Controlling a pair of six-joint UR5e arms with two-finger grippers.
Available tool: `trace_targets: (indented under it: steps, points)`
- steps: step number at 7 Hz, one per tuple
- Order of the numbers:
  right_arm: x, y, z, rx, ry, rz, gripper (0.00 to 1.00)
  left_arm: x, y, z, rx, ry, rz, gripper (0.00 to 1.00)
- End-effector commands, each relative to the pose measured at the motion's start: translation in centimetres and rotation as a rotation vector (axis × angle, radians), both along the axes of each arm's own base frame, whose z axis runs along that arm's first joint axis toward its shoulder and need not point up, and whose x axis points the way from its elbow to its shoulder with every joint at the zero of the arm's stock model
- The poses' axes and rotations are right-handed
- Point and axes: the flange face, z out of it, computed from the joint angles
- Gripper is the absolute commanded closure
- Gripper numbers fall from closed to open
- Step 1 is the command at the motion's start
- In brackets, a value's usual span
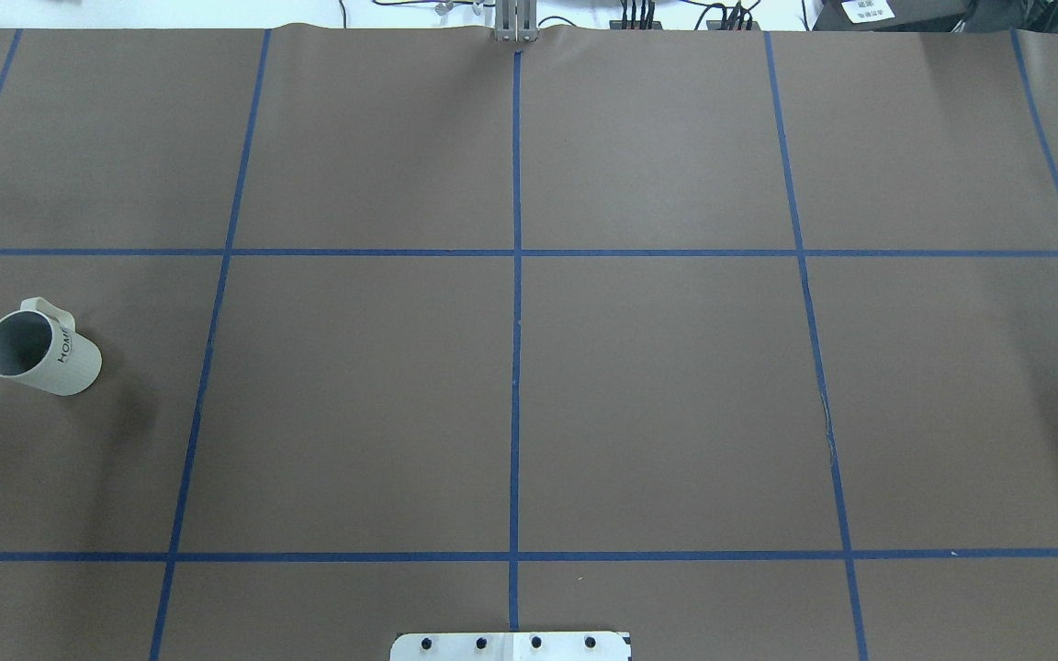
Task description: Left arm hands cup to right arm to dump lemon
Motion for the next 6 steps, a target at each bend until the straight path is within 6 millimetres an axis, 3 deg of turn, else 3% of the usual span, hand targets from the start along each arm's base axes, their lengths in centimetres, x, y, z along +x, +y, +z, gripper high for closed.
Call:
trace_targets:
  steps: [1, 2, 4, 5, 6]
  points:
    - [0.0, -0.1, 0.0, -0.003, 0.0, 0.003, 0.0, 0.0, 0.0, 0.0, 0.0, 0.001, 0.0, 0.0]
    - [0.0, -0.1, -0.1, -0.001, 0.0, 0.003, 0.0, 0.0, -0.3, -0.9, 0.017, 0.001, -0.001, 0.0]
    - [0.0, -0.2, -0.7, 0.011, -0.003, 0.003, 0.0, 0.1, -0.8, -5.7, 0.12, 0.004, 0.0, 0.0]
    - [0.0, -0.1, -1.4, 0.024, -0.005, 0.002, 0.0, 2.3, -0.9, -8.9, 0.185, 0.015, 0.044, 0.0]
    - [0.0, -0.1, -2.0, 0.034, -0.007, 0.003, 0.0, 3.6, -1.4, -10.2, 0.193, 0.024, 0.054, 0.0]
